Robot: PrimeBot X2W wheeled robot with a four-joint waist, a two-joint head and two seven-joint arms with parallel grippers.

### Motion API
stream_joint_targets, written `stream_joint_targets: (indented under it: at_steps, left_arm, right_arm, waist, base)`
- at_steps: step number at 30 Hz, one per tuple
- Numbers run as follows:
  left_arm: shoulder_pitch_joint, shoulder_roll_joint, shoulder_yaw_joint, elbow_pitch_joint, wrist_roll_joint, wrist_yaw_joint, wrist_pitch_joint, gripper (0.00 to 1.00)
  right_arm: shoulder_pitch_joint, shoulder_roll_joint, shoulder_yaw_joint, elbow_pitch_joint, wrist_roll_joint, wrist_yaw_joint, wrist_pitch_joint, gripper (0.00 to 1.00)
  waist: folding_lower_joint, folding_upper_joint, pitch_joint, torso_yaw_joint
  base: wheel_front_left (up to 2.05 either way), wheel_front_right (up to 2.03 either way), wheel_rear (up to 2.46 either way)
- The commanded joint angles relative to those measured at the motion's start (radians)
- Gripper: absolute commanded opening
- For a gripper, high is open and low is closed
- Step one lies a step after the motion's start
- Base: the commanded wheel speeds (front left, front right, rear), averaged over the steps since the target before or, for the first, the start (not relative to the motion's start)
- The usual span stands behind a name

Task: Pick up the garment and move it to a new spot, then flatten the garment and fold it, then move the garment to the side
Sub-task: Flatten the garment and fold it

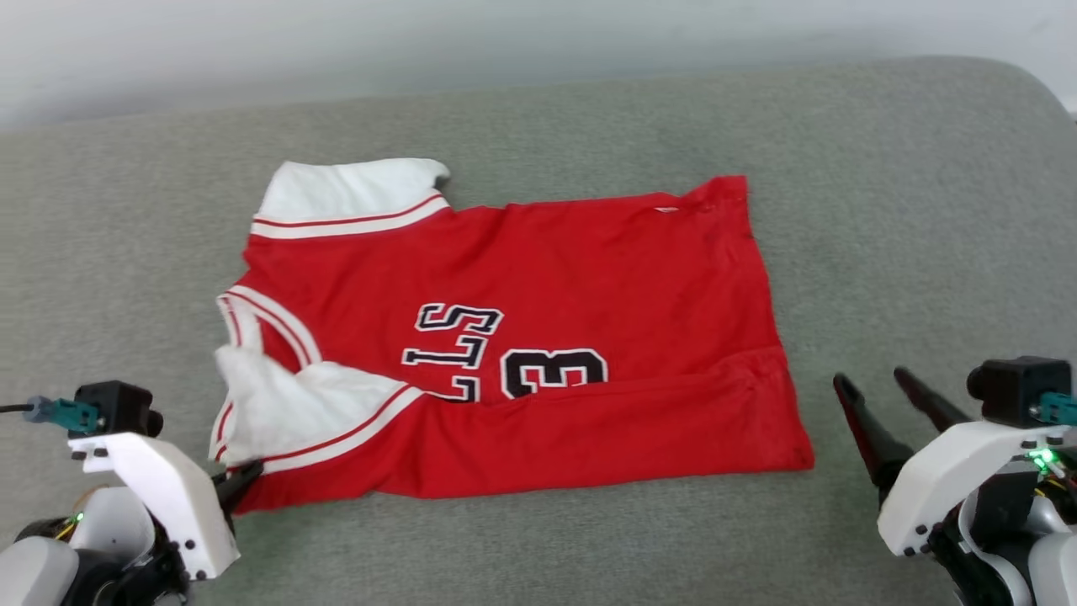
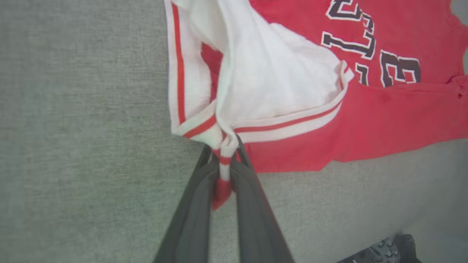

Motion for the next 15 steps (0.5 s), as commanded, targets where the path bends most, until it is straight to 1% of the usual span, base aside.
stream_joint_targets:
  at_steps: [1,3,7,10,15]
  left_arm:
    - [-0.010,-0.003,-0.001,-0.018,0.016,-0.001,-0.016,0.00]
    - [-0.023,-0.006,-0.016,-0.045,0.042,-0.002,-0.028,0.00]
    - [-0.049,-0.024,-0.039,-0.073,0.064,-0.007,-0.036,0.00]
    - [-0.066,-0.036,-0.047,-0.083,0.076,-0.006,-0.044,0.00]
    - [-0.077,-0.054,-0.052,-0.079,0.090,-0.002,-0.070,0.00]
  right_arm:
    - [0.001,-0.014,0.000,0.013,0.009,0.000,0.052,1.00]
    - [-0.001,-0.037,0.005,0.035,0.025,0.000,0.134,1.00]
    - [-0.027,-0.063,0.029,0.083,0.047,0.000,0.240,1.00]
    - [-0.059,-0.065,0.057,0.139,0.074,0.000,0.281,1.00]
    - [-0.107,-0.051,0.115,0.278,0.104,0.000,0.321,1.00]
  waist:
    - [0.0000,0.0000,-0.015,0.025]
    - [0.0000,0.0000,-0.014,0.049]
    - [0.0000,0.0000,0.002,0.086]
    - [0.0000,0.0000,0.021,0.102]
    - [0.0000,0.0000,0.041,0.118]
  base:
    - [0.00,0.00,0.00]
    - [0.00,0.00,0.00]
    - [0.00,0.00,0.00]
    - [0.00,0.00,0.00]
    - [0.00,0.00,0.00]
